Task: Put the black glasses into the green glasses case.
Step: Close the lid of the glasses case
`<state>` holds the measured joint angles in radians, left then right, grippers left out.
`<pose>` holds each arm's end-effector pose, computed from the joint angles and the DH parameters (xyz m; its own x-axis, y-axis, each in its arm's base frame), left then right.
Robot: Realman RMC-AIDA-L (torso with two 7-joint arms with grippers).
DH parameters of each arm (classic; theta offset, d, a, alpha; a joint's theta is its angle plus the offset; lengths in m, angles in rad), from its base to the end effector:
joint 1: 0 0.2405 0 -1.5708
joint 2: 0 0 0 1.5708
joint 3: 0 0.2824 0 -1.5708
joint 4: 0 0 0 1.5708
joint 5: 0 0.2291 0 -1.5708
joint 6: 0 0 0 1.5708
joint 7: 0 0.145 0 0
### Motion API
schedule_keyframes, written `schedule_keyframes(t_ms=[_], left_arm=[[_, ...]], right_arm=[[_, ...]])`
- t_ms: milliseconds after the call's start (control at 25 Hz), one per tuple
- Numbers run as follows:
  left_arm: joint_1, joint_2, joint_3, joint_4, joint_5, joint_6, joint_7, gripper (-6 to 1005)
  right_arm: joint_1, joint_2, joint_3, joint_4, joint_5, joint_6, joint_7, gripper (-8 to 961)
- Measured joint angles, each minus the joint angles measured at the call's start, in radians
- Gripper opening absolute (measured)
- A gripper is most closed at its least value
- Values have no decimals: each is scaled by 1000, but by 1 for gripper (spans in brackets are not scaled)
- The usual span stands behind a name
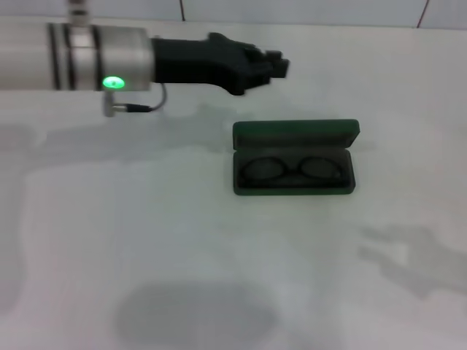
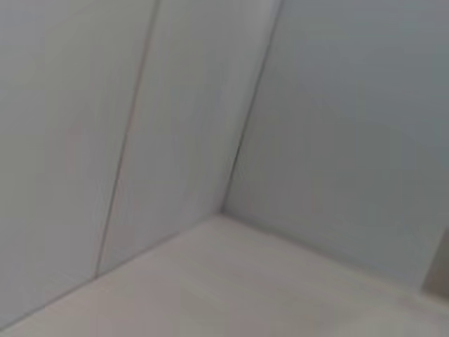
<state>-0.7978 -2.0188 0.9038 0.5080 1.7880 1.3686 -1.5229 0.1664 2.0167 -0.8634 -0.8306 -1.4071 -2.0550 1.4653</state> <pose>-0.1976 0.4367 -0.0291 0.7872 0.3232 0.5252 0.4287 -0.8990 -0.0893 0.3000 0.2367 0.0698 0.5161 -0.2275 -0.8258 -0.3369 -0.9403 0.0484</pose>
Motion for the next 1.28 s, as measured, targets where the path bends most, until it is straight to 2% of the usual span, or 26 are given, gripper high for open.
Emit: schedule_keyframes(t_ms=[80,320,480,760,1080,1280], left_arm=[[-23,-28,1,1,58,-65,1,187],[-39,-66,43,-7,95,-143,9,189],[-52,-71,89,-41,71,-180,13,188],[-68,-72,92,-92,66,-218,29,188],[-71,-73,95,-108,68,-237,37,187],[-71,-73,130,-109,67,-245,33,186]], right_arm=[[4,-3,53,64,-26,-11,-34,311],[13,-6,135,102,-92,12,-57,310],[38,-10,133,119,-122,59,-58,311],[85,-11,134,145,-174,118,-62,310],[94,-12,138,157,-175,154,-62,311],[94,-11,139,159,-175,175,-62,311]])
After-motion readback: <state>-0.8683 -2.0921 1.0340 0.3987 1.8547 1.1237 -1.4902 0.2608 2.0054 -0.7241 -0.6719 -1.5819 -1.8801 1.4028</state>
